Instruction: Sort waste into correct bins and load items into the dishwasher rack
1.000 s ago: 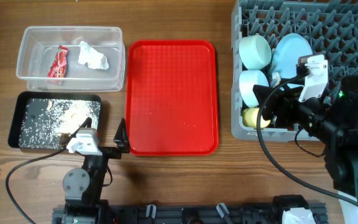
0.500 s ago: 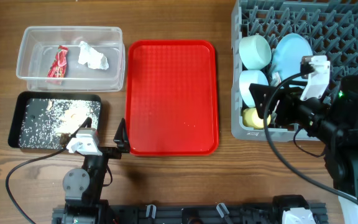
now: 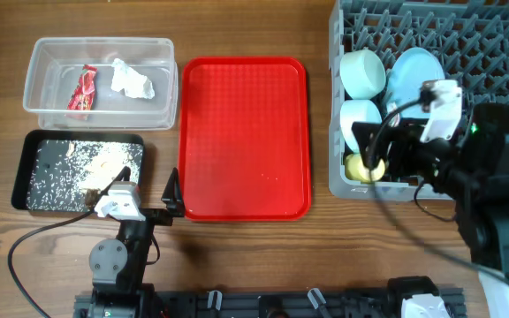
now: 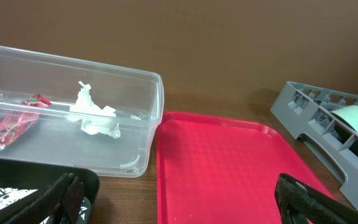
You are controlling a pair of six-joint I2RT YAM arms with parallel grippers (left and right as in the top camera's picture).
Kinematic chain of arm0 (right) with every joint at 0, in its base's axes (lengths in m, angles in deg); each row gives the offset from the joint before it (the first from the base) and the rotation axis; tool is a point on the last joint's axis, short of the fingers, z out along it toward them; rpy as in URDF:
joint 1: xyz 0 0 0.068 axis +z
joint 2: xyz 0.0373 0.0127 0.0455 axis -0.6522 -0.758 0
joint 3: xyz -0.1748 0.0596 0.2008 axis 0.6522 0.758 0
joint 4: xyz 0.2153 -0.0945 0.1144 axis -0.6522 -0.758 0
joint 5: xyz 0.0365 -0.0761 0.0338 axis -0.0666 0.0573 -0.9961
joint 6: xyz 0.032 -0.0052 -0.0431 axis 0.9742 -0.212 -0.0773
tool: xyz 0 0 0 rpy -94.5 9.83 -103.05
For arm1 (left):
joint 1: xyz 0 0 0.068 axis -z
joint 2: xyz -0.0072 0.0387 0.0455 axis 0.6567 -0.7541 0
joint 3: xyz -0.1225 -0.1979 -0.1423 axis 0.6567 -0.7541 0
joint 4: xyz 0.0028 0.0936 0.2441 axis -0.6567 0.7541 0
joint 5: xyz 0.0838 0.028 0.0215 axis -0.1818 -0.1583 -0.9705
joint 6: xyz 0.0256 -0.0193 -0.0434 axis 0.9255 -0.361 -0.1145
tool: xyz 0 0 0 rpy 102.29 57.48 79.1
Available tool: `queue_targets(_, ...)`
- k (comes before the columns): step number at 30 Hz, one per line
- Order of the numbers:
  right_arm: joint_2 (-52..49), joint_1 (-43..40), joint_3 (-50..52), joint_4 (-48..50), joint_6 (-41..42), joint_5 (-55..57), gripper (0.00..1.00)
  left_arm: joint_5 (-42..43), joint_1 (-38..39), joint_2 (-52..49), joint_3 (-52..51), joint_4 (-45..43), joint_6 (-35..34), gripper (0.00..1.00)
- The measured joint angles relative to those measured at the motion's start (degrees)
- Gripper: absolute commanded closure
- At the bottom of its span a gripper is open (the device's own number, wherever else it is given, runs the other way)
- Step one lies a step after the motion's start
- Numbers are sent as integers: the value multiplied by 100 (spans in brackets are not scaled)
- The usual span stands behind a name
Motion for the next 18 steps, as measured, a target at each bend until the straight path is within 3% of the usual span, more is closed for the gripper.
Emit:
queue_targets(4,481,61,188,308,-1023,28,0,0,0,0,0,0,0,0)
queue_targets(7,1220,72,905,1084,-1589,44,0,0,0,0,0,0,0,0)
queue_targets(12,2653,72,2800,2083,-1969,66,0,0,0,0,0,0,0,0)
queue_targets(18,4076,72,4621,2498,-2107,83,0,0,0,0,0,0,0,0)
